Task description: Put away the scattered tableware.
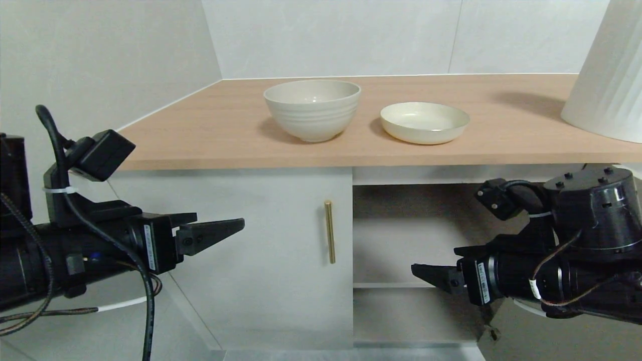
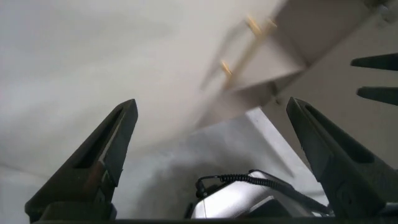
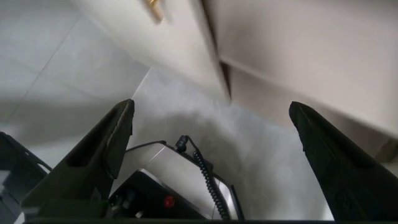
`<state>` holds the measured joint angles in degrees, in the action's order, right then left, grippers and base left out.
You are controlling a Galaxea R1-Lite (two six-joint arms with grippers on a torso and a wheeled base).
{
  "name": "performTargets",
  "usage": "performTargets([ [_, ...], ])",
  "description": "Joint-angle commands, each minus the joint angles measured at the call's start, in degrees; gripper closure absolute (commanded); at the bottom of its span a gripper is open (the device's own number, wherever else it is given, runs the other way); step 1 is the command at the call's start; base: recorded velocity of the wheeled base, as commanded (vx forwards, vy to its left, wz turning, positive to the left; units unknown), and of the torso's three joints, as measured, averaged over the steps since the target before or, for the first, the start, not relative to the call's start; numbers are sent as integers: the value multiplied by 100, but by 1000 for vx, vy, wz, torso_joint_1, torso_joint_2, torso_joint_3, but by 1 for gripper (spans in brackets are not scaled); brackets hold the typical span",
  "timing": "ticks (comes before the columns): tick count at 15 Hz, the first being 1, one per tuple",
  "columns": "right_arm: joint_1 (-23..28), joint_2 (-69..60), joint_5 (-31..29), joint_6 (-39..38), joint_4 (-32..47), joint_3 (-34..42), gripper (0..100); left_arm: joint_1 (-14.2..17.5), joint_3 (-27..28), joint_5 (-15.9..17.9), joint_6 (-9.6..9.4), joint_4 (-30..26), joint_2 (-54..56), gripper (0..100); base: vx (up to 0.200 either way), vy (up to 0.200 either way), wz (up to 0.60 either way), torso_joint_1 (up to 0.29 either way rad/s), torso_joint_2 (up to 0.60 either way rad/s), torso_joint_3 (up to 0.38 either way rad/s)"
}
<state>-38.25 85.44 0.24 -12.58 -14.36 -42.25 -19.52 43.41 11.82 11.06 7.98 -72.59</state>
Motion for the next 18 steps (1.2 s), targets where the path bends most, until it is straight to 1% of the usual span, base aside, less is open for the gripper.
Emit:
performTargets([
  [1,-7,-28,11,1,-5,15,0,1,1,-5,2,1,0,0,200,0,0,2,7,-2],
  [3,-7,-28,20,142,-5,50,0,1,-17,4,2,1,96,0,0,0,0,0,0,0],
  [7,-7,-28,20,151,-5,59,0,1,-17,4,-42,1,211,0,0,0,0,0,0,0],
  [11,-7,-63,28,151,3,68,0,1,-17,4,-42,1,202,0,0,0,0,0,0,0],
  [15,-86,-89,20,168,3,103,0,1,1,-5,-42,1,219,0,0,0,0,58,-233,-239],
  [18,-86,-151,28,195,3,112,0,1,-8,-5,-42,1,193,0,0,0,0,175,-522,-300],
])
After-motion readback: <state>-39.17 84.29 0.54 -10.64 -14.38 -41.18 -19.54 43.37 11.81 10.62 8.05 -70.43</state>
